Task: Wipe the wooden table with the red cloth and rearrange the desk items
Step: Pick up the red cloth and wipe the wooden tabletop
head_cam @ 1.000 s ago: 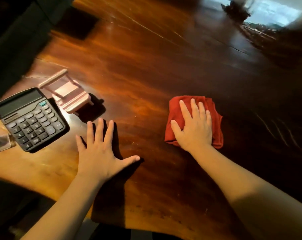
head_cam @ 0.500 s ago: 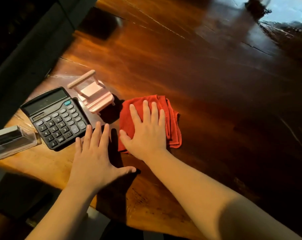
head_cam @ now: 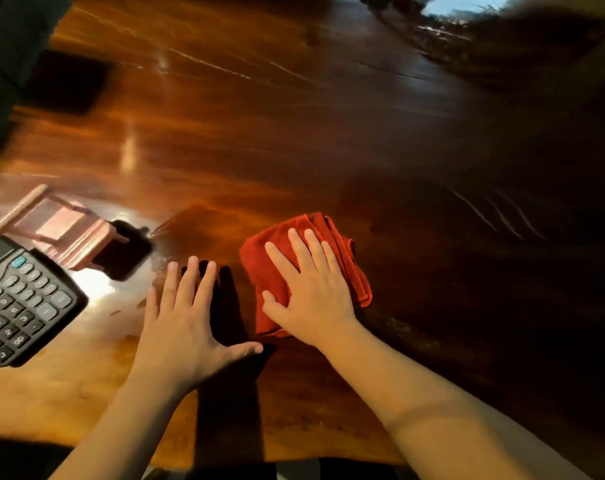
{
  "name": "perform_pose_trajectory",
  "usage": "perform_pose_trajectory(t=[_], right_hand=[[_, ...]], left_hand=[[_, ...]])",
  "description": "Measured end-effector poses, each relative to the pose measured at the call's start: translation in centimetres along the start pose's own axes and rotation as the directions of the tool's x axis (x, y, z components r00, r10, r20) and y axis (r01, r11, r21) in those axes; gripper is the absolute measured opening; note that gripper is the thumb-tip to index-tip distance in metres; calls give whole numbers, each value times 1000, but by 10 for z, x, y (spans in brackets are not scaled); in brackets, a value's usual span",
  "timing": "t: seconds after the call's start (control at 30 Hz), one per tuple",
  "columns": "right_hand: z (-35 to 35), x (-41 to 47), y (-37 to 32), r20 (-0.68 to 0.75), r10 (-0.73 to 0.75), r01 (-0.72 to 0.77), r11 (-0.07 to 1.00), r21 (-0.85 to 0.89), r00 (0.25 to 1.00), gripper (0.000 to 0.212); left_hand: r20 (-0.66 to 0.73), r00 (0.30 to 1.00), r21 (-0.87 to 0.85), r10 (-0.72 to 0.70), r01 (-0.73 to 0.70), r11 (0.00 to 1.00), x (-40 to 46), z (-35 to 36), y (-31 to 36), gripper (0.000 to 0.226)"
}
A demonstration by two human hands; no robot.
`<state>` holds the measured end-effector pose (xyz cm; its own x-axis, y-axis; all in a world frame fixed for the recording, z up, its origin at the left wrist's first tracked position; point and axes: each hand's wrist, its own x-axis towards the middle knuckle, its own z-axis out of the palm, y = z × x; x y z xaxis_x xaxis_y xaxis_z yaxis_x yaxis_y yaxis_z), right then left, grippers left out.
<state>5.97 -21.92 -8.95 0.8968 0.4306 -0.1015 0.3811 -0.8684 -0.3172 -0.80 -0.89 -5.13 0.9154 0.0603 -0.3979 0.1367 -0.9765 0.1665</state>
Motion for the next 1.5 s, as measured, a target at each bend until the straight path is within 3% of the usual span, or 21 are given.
perform_pose_trajectory(t=[0.23, 0.43, 0.7, 0.93, 1.17, 1.5], right_hand=[[-31, -88, 120, -29, 279, -281, 956, -81, 960, 81], [-54, -179, 197, -58, 554, -557, 828, -61, 831, 80], [-63, -237, 227, -24, 686, -686, 726, -50, 727, 81], [-52, -219, 191, -23, 641, -640, 764, -77, 767, 80], [-21, -146, 83, 8, 388, -384, 913, -142, 921, 78], [23, -58, -89, 39, 61, -57, 995, -87, 997, 77]], left_hand=[[52, 981, 70, 187, -191, 979, 24, 8, 95, 141], [80, 955, 152, 286, -295, 943, 37, 31, 166, 135], [60, 954, 142, 293, -299, 944, 36, 41, 182, 123], [-33, 962, 95, 271, -267, 959, 13, 37, 142, 113], [-56, 995, 53, 82, -79, 995, -32, 33, 55, 113], [-88, 974, -105, -211, 201, 974, -95, 30, -71, 103]])
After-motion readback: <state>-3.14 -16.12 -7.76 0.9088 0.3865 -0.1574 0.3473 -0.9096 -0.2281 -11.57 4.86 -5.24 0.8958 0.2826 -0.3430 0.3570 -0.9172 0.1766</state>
